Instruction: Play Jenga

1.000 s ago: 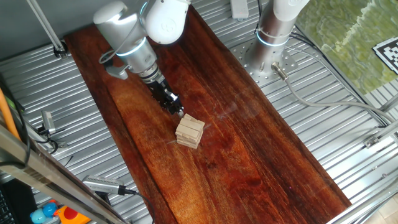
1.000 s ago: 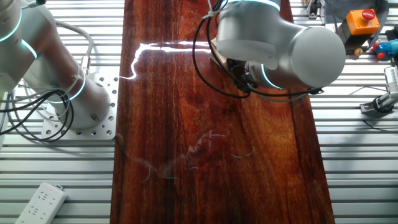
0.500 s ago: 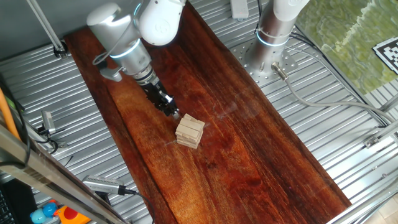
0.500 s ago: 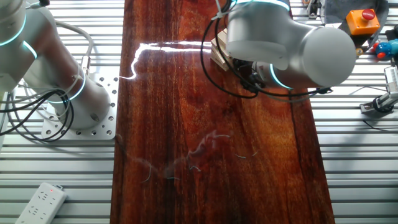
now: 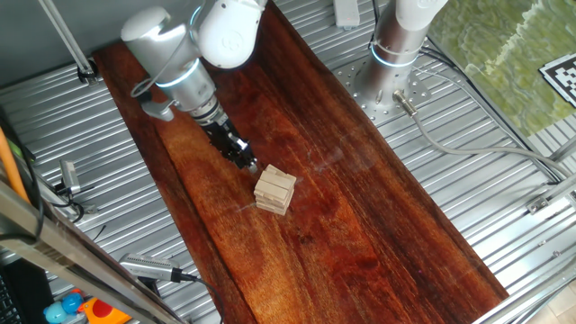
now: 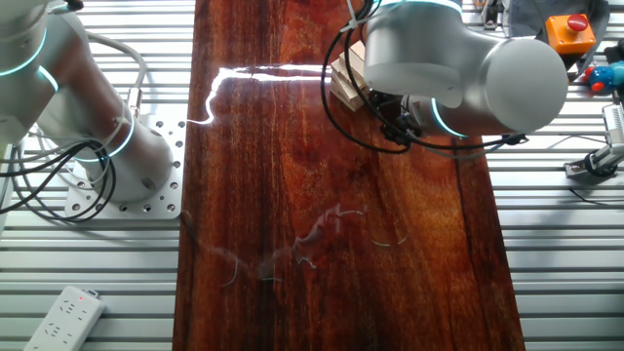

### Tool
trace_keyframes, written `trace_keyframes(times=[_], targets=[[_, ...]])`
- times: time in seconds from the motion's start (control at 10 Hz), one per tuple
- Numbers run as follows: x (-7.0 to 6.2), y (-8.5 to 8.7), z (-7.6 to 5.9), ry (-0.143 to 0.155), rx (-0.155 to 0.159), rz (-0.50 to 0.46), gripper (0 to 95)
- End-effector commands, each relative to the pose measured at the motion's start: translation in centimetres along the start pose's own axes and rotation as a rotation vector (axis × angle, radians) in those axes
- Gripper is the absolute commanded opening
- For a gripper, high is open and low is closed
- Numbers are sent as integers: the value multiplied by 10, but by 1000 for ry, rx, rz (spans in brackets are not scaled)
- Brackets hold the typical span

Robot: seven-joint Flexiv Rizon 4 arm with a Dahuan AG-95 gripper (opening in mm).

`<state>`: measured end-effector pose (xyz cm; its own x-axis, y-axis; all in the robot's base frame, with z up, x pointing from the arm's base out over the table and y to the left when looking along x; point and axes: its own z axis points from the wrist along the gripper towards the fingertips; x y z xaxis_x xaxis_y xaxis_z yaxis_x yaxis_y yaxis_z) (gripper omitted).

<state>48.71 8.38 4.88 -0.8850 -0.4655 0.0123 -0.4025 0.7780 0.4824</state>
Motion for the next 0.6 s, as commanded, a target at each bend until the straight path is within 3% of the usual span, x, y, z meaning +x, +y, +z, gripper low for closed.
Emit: trace_keyframes(times=[0.1,0.4,0.6], targets=[[1,1,-1,-5,2,11,380],[1,1,-1,-5,18,21,380],[1,1,-1,3,56,54,380]])
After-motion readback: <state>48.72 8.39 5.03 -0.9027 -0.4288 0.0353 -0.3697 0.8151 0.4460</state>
